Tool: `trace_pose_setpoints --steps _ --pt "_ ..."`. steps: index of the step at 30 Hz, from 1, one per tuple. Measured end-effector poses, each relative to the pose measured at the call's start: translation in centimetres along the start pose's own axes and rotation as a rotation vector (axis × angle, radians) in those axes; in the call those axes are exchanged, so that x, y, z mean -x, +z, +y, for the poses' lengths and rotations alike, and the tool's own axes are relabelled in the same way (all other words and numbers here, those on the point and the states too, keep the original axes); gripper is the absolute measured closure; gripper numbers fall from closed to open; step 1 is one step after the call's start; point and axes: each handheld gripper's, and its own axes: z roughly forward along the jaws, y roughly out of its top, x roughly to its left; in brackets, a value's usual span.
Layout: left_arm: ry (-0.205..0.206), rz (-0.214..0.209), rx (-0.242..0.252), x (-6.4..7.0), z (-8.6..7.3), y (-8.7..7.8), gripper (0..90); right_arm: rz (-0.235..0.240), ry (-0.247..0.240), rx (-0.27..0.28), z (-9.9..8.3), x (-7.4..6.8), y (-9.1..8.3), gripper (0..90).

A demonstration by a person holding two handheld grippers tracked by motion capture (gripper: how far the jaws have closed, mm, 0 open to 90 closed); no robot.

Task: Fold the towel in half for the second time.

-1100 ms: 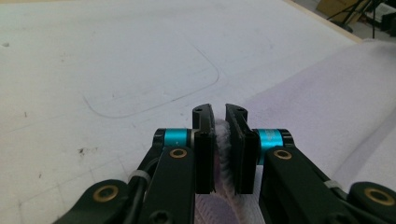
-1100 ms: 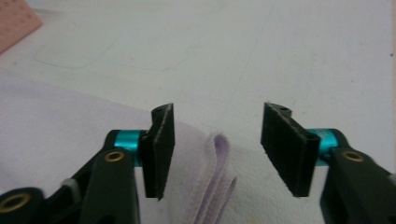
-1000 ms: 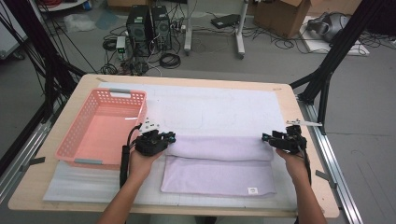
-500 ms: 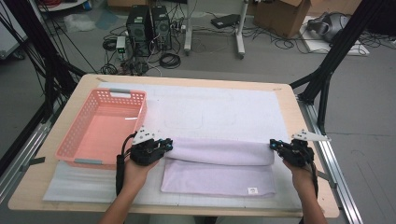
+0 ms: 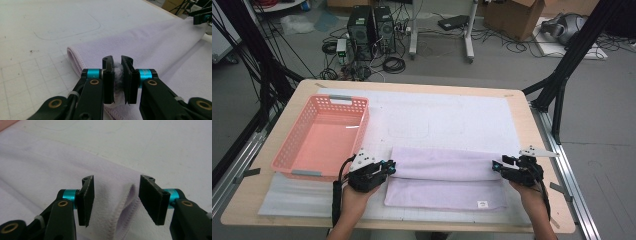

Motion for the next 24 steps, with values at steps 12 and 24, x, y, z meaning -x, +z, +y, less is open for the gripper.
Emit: trace_pose_setpoints --steps 12,24 --pt "0.018 -0.038 0.002 1.2 -0.7 -1.6 81.7 0.049 -0.086 0.076 -2.3 -1.3 -3.6 85.6" --pt "0.030 -0.058 -0.015 2.6 -2.0 -4.0 82.0 0.081 -0.174 0.078 -4.7 -3.1 -6.6 85.3"
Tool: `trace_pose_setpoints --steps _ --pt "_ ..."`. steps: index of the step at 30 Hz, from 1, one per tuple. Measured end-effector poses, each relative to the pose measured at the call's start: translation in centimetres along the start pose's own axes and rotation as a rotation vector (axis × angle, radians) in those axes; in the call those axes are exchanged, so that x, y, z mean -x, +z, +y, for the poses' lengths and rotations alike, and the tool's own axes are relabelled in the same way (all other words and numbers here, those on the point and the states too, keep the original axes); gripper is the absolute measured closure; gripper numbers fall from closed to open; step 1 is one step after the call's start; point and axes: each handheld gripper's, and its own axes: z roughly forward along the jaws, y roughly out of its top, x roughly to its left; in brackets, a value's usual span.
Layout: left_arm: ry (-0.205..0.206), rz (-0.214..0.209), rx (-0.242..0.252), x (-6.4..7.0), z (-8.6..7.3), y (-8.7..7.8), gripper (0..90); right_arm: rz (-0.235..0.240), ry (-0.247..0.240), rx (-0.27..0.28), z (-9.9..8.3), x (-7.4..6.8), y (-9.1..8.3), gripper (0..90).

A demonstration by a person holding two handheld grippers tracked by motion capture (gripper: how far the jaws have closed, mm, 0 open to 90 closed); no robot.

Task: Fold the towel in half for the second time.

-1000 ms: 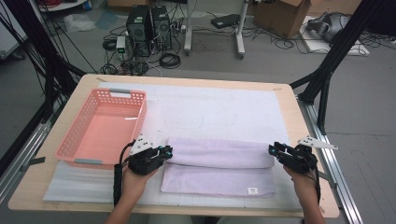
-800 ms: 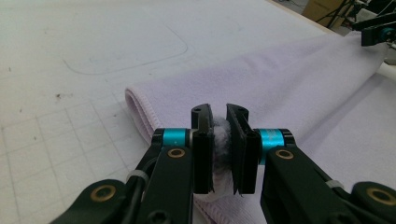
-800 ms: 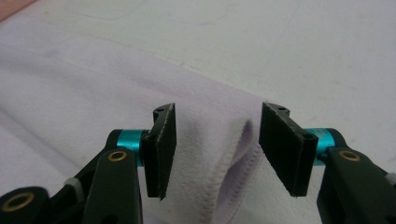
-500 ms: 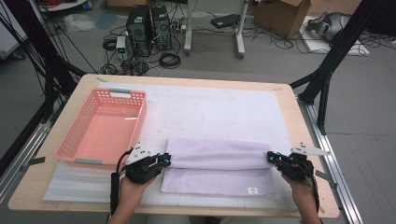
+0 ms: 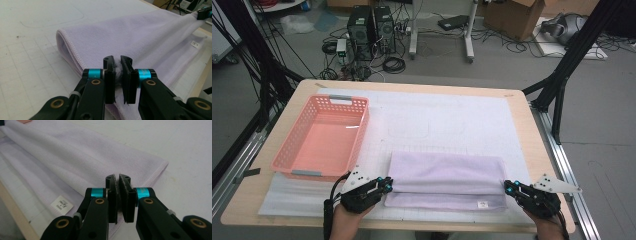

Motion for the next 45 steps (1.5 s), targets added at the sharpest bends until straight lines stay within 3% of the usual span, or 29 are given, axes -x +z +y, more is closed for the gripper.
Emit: trace_pose_setpoints --steps 3,5,7,10,13,15,18,19,20,21,23,28,29,30,31,34,37,39,40,45 --pt "-0.033 -0.045 -0.018 0.0 -0.4 -0.4 77.5 0.025 -0.013 -0.012 -0.5 -0.5 -0.4 82.3" --pt "-0.048 -0.051 -0.004 -0.1 -0.2 -0.6 61.9 0.042 0.011 -0.034 -0.9 -0.4 -0.7 66.0" --pt "-0.069 -0.040 0.034 -0.4 0.3 -0.9 51.7 0.021 0.052 -0.002 -1.0 0.0 -1.3 60.5" --pt "-0.069 -0.018 0.064 -0.9 1.0 -1.1 49.3 -0.007 0.111 0.105 -0.3 0.7 -2.3 59.2" --pt "-0.091 0.000 0.071 -1.5 1.3 -0.6 49.4 -0.050 0.130 0.095 0.6 1.5 -1.3 58.7" --pt "-0.095 0.002 0.062 -1.7 1.3 -0.2 49.8 -0.022 0.148 0.042 0.7 1.6 0.3 57.2" --pt "-0.090 -0.021 0.030 -1.6 1.1 0.4 51.0 0.052 0.120 -0.036 0.5 1.1 2.3 58.3" --pt "-0.088 -0.026 0.019 -1.6 1.0 0.6 51.0 0.075 0.097 -0.062 0.5 0.9 2.5 62.6" --pt "-0.087 -0.022 0.011 -1.5 0.8 0.7 51.0 0.091 0.080 -0.089 0.4 0.7 2.6 73.0" --pt "-0.086 -0.018 0.008 -1.5 0.7 0.7 51.0 0.118 0.067 -0.108 0.3 0.6 2.5 83.7" --pt "-0.082 -0.011 0.014 -1.5 0.8 0.6 50.1 0.152 0.046 -0.119 0.1 0.3 1.9 87.1" --pt "-0.089 0.006 0.035 -1.8 1.0 0.1 47.4 0.275 -0.027 -0.114 -0.7 -0.1 -0.6 87.0" --pt "-0.092 0.009 0.036 -1.9 1.0 0.1 46.7 0.290 -0.028 -0.121 -0.8 -0.2 -1.0 85.4" --pt "-0.092 0.015 0.038 -2.0 1.1 0.1 46.5 0.290 -0.029 -0.113 -0.9 -0.2 -1.4 76.7" --pt "-0.095 0.019 0.040 -2.1 1.1 0.1 46.2 0.284 -0.014 -0.093 -1.0 -0.1 -1.7 67.3" --pt "-0.090 0.038 0.031 -2.3 1.2 0.5 45.8 0.234 0.042 -0.010 -0.7 0.7 -2.2 61.3" --pt "-0.095 0.055 0.004 -2.7 1.2 1.5 45.1 0.078 0.098 0.020 -0.2 1.4 -1.6 57.7" --pt "-0.100 0.073 -0.019 -3.0 1.3 2.3 44.6 -0.016 0.121 0.001 -0.1 1.9 -0.7 54.6" --pt "-0.102 0.079 -0.031 -3.2 1.4 2.7 44.4 -0.039 0.129 -0.010 0.0 2.2 -0.2 54.0" --pt "-0.142 0.115 -0.098 -4.3 1.5 5.0 42.8 -0.077 0.180 -0.059 0.8 3.2 3.1 50.5"
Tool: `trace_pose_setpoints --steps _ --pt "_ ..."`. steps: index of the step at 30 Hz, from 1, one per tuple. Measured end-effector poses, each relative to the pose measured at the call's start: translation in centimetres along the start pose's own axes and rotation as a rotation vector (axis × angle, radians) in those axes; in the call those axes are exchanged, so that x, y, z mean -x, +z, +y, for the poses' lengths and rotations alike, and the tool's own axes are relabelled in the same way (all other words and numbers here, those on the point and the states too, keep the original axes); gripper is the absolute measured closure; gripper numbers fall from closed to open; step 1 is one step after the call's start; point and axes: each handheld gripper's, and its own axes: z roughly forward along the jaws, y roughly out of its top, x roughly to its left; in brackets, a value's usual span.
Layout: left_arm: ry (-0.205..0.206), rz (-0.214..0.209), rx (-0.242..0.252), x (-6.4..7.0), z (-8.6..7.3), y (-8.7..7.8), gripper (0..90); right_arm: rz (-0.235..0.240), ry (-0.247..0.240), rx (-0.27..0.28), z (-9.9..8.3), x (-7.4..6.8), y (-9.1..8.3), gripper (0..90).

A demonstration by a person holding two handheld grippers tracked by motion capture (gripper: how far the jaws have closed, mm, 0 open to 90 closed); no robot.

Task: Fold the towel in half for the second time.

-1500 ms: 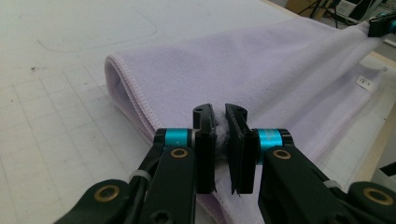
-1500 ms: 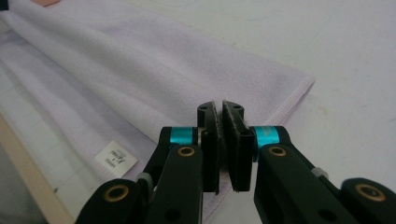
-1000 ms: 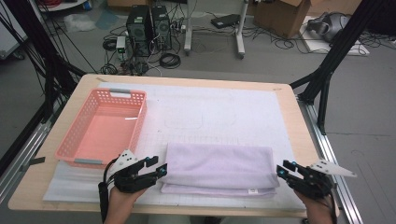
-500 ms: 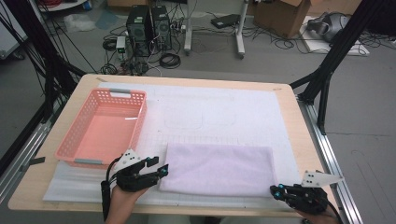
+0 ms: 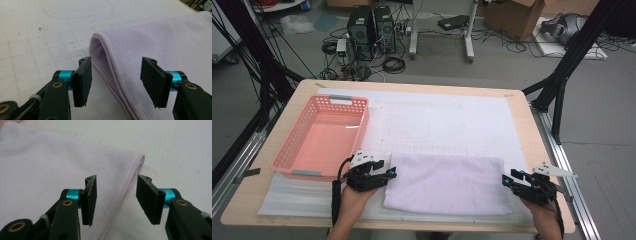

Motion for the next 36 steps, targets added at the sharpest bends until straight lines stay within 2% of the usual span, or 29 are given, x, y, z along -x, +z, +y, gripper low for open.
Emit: trace_pose_setpoints --steps 1,2,3,5,6,8,10,13,15,17,18,19,20,21,23,25,27,30,33,34,36 --pt "-0.004 -0.001 -0.022 -0.1 0.0 0.4 43.2 -0.009 0.018 -0.024 0.1 0.0 0.7 51.9" --pt "-0.007 -0.015 -0.031 -0.1 -0.1 0.6 46.3 -0.009 0.025 -0.044 0.1 0.2 1.4 57.2" --pt "0.010 -0.012 -0.037 0.1 -0.3 0.8 54.4 -0.006 0.026 -0.062 0.1 0.3 1.9 65.7" --pt "0.051 0.021 -0.018 0.5 -0.4 0.8 77.3 -0.006 0.011 -0.072 0.0 0.1 2.4 84.3" --pt "0.055 0.039 0.001 0.6 -0.3 0.6 83.7 -0.007 -0.003 -0.069 0.1 0.0 2.4 84.7" --pt "0.041 0.054 0.042 0.6 0.0 0.2 84.6 -0.034 -0.024 -0.056 0.6 -0.1 2.3 85.1" --pt "0.045 0.069 0.067 0.6 0.3 0.0 84.9 -0.053 -0.015 -0.029 1.1 -0.2 2.1 85.2" --pt "0.036 0.087 0.076 0.4 0.7 0.3 85.1 -0.081 -0.007 -0.004 1.5 -0.2 2.4 85.2" --pt "0.016 0.089 0.069 0.2 0.8 0.7 85.1 -0.104 0.001 -0.013 1.5 -0.3 2.8 85.2" --pt "-0.011 0.074 0.036 0.0 0.7 1.0 83.5 -0.119 -0.003 -0.048 1.2 -0.2 3.3 85.2" --pt "-0.021 0.081 0.025 -0.1 0.7 1.1 76.9 -0.128 -0.014 -0.066 0.9 -0.2 3.4 84.0" --pt "-0.023 0.084 0.016 -0.3 0.6 1.0 69.2 -0.129 -0.014 -0.067 0.7 0.0 3.4 77.7" --pt "-0.026 0.083 0.020 -0.5 0.5 1.0 65.1 -0.140 0.010 -0.056 0.6 0.2 3.3 67.7" --pt "-0.040 0.081 0.020 -0.8 0.5 0.9 59.8 -0.158 0.033 -0.042 0.6 0.5 3.0 63.0" --pt "-0.073 0.056 0.022 -1.1 0.8 1.0 50.6 -0.148 0.074 -0.010 0.9 1.0 2.5 57.7" --pt "-0.069 0.043 0.026 -1.1 1.2 1.4 44.7 -0.127 0.087 0.016 1.4 1.2 2.5 51.9" --pt "-0.040 0.034 0.029 -1.0 1.7 1.8 42.6 -0.101 0.083 0.018 2.1 1.2 2.9 47.0" --pt "-0.020 0.041 0.015 -1.3 2.6 2.7 39.9 -0.079 0.043 -0.011 2.9 1.1 4.2 41.3" --pt "-0.037 0.041 0.012 -1.8 2.8 3.5 39.8 -0.080 0.010 -0.056 3.2 1.3 5.6 42.3" --pt "-0.049 0.046 0.007 -2.0 2.8 3.8 40.3 -0.073 0.014 -0.080 3.1 1.4 6.0 42.4" --pt "-0.047 0.047 -0.024 -2.3 2.6 4.4 40.3 -0.072 0.030 -0.112 2.9 1.6 6.6 42.5"
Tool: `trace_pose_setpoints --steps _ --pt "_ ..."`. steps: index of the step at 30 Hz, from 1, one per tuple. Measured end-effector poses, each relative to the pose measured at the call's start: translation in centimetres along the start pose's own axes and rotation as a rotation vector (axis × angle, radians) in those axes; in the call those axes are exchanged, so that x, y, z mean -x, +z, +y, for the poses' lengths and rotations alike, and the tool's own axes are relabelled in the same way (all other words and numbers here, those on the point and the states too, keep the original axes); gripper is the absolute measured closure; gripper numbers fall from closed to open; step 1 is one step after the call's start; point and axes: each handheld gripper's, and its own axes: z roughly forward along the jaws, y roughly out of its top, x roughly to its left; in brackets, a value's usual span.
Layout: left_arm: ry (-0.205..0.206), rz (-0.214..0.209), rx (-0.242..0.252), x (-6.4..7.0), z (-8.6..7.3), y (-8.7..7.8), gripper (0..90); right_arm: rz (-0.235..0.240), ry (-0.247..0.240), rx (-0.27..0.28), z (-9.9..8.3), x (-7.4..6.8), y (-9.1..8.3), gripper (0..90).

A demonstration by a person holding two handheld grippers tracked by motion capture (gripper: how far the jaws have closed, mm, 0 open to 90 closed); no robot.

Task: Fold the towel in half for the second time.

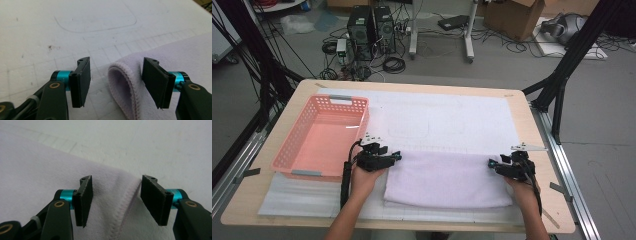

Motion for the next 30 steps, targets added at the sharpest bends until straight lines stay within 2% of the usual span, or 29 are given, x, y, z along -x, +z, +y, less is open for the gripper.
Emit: trace_pose_setpoints --steps 2,3,4,5,6,7,8,11,12,13,15,18,20,23,27,30 --pt "0.013 -0.005 -0.003 0.1 0.0 0.1 43.9 0.015 0.010 0.018 -0.2 0.3 -0.1 46.7" --pt "0.014 -0.001 -0.004 0.2 0.0 0.1 44.5 0.015 0.011 0.024 -0.4 0.5 -0.1 50.9" --pt "0.013 -0.016 -0.002 0.1 0.0 0.1 47.0 0.015 0.018 0.033 -0.5 0.6 -0.2 55.7" --pt "0.026 -0.049 -0.004 0.2 0.0 0.1 60.6 0.031 0.022 0.040 -0.6 0.7 -0.3 72.9" --pt "0.046 -0.041 -0.004 0.4 0.0 0.1 73.0 0.081 0.028 0.045 -0.7 0.7 -0.2 75.8" --pt "0.057 -0.038 -0.005 0.5 0.0 0.1 77.2 0.068 0.015 0.043 -0.7 0.5 -0.2 77.1" --pt "0.048 -0.041 0.002 0.5 0.1 0.1 80.3 0.062 0.003 0.045 -0.6 0.4 -0.2 78.0" --pt "-0.013 -0.033 0.066 0.2 0.4 -0.2 82.2 0.050 -0.015 0.071 -0.4 0.4 -0.4 79.4" --pt "-0.021 -0.024 0.098 0.2 0.5 -0.3 82.3 0.041 -0.017 0.090 -0.3 0.5 -0.4 79.5" --pt "-0.025 -0.015 0.108 0.3 0.7 -0.3 82.4 0.030 -0.022 0.108 -0.1 0.5 -0.4 79.7" --pt "0.007 0.013 0.103 0.4 1.4 -0.2 82.3 0.016 -0.026 0.137 0.4 0.6 -0.4 79.9" --pt "0.005 0.028 0.149 0.5 2.7 0.1 82.3 -0.012 -0.035 0.169 1.4 0.8 -0.2 79.9" --pt "-0.008 0.036 0.146 0.2 3.6 0.6 82.3 -0.011 -0.017 0.177 2.1 1.1 0.1 79.8" --pt "-0.016 0.043 0.159 -0.3 4.6 1.3 82.3 -0.030 -0.017 0.190 3.4 1.6 0.8 79.8" --pt "-0.011 0.063 0.199 -1.2 4.9 2.1 82.3 -0.051 -0.025 0.193 4.9 2.0 1.7 79.7" --pt "-0.031 0.070 0.178 -1.8 4.6 2.9 82.2 -0.054 -0.029 0.193 5.9 1.9 2.3 79.7"
